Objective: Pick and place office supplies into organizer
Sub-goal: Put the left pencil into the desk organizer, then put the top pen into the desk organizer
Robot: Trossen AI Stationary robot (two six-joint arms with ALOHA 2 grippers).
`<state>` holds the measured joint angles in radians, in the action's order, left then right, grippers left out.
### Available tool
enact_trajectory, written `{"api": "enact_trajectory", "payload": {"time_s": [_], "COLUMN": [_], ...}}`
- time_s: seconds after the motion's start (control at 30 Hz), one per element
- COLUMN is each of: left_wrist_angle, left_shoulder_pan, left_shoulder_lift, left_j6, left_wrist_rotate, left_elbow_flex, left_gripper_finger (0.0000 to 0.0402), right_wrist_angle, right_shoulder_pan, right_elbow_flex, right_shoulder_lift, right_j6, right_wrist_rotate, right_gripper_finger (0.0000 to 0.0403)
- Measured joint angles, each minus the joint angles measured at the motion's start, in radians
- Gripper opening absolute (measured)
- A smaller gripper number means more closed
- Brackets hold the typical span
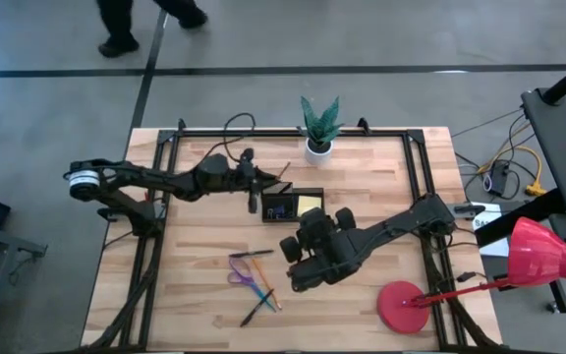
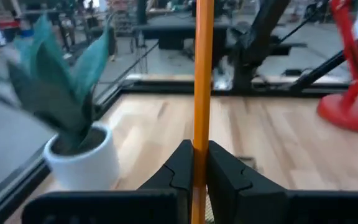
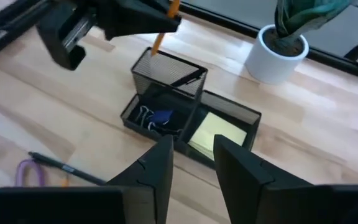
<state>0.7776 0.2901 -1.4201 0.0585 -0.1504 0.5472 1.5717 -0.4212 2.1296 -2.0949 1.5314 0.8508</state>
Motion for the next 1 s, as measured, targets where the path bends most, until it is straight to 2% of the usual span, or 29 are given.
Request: {"api": "enact_trajectory", "payload": {"time_s": [0.13, 0.3, 0.4, 0.6, 0.77, 0.9, 1.0], "left_wrist_angle": [0.004, 0.118, 0.165, 0.191, 0.151, 0.012, -0.028], "left_shoulder_pan": [0.002, 0.012, 0.012, 0.011, 0.007, 0.006, -0.001], "left_shoulder_lift": [-0.024, -0.073, -0.126, -0.199, -0.129, -0.037, 0.031], "left_j6": [-0.001, 0.008, 0.028, -0.052, -0.061, -0.062, -0.083], "left_wrist_rotate": [0.010, 0.052, 0.070, 0.028, 0.025, 0.025, 0.024], "left_elbow_flex": [-0.047, -0.083, -0.086, -0.088, -0.103, -0.119, -0.124], "left_gripper_finger": [0.0008, 0.0010, 0.0024, 0.0021, 0.0033, 0.0057, 0.0080], "right_wrist_angle": [-0.004, -0.009, -0.014, -0.017, -0.017, -0.016, -0.016], "right_shoulder_pan": [0.021, 0.049, 0.060, 0.064, 0.064, 0.064, 0.065], "right_elbow_flex": [-0.018, -0.021, -0.021, -0.021, -0.021, -0.021, -0.021], "right_shoulder_lift": [-0.001, -0.001, -0.001, -0.001, -0.001, -0.001, -0.001], "right_j6": [0.006, 0.000, -0.018, -0.020, -0.025, -0.049, -0.058], "right_wrist_rotate": [-0.011, -0.017, -0.017, -0.022, -0.023, -0.024, -0.024], "right_gripper_finger": [0.0100, 0.0093, 0.0091, 0.0089, 0.0086, 0.0082, 0.0082]}}
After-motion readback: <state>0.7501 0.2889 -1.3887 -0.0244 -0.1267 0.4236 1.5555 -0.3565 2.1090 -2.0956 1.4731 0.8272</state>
